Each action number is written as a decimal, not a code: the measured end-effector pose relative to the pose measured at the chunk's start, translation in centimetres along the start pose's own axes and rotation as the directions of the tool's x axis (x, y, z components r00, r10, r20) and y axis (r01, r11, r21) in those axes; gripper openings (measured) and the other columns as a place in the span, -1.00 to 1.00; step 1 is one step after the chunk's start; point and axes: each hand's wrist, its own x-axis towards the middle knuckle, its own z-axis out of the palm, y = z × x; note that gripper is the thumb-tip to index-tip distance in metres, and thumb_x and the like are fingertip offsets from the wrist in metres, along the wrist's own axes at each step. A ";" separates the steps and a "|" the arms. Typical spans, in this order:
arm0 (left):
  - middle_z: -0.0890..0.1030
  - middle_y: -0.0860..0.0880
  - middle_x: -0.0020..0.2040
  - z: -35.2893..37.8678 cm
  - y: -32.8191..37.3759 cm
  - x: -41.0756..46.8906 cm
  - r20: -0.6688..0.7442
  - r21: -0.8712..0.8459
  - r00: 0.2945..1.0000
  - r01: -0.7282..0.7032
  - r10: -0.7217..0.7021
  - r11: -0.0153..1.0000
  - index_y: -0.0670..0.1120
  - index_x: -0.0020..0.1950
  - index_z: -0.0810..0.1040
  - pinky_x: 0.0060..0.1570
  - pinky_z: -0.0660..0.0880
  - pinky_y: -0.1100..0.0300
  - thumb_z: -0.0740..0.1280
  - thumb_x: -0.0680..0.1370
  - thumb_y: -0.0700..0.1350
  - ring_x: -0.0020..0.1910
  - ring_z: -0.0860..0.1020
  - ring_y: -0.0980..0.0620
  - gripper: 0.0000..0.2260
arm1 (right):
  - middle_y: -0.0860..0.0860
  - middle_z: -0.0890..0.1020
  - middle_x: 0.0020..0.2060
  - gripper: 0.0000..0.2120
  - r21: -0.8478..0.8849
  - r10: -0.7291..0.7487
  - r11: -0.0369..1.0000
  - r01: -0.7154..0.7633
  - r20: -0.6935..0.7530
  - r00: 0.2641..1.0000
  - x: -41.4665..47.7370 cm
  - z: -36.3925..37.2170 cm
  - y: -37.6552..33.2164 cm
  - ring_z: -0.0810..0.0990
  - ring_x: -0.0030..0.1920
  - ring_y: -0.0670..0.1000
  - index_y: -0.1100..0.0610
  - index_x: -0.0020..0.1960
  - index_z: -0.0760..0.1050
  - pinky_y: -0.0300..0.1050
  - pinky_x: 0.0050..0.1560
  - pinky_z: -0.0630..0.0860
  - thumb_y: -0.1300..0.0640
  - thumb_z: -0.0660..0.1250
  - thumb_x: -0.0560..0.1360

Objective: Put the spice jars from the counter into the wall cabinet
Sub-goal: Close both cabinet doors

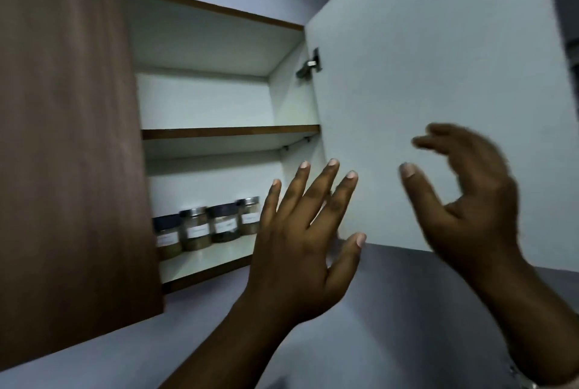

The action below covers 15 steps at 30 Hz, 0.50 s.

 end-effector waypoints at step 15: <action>-0.05 0.23 0.68 8.5 2.7 3.4 0.352 -0.214 0.931 0.177 -0.093 0.961 0.26 0.66 -0.01 0.62 -0.04 -0.17 0.07 0.60 0.40 0.67 -0.16 0.09 -0.34 | 0.23 0.63 0.14 -0.36 -0.339 0.560 0.775 -0.533 -0.023 0.828 3.7 -5.5 13.2 0.61 0.09 0.38 0.06 0.28 0.37 0.30 0.08 0.58 -0.41 0.16 0.43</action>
